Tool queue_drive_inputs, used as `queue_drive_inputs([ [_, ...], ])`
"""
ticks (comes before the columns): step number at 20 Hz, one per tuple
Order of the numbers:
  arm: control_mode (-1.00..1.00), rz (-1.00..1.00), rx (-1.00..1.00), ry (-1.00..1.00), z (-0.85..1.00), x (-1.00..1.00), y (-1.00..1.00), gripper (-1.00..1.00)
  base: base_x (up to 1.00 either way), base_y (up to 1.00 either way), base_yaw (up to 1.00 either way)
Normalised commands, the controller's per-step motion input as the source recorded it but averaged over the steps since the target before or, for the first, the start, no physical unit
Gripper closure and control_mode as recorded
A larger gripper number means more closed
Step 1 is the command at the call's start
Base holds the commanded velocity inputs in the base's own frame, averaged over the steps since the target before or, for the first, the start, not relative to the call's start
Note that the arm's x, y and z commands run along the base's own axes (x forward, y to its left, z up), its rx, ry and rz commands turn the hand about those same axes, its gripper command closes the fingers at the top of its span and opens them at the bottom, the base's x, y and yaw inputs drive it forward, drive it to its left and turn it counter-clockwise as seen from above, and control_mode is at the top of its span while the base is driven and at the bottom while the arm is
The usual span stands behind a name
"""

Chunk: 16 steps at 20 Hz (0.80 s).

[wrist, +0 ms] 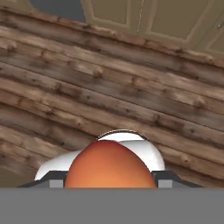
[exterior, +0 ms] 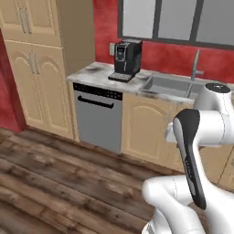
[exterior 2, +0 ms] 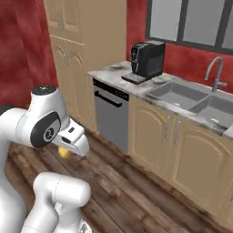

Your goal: Place the cold items (lemon and mango) from the fridge in one tupperware on the dining counter. Place the warm items (kebab skewer and hot dog) in the stove area in another tupperware.

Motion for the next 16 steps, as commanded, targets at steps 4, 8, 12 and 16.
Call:
queue_drive_inputs([
  [4, 1.00, 0.00, 0.00, 0.00, 0.00, 0.00, 0.00, 1.00, 0.73, -0.13, 0.86],
  [8, 1.00, 0.00, 0.00, 0.00, 0.00, 0.00, 0.00, 1.00, 0.74, -0.18, 0.84],
  [12, 1.00, 0.00, 0.00, 0.00, 0.00, 0.00, 0.00, 1.00, 0.78, -0.16, 0.82],
  [16, 1.00, 0.00, 0.00, 0.00, 0.00, 0.00, 0.00, 1.00, 0.91, -0.18, 0.78],
])
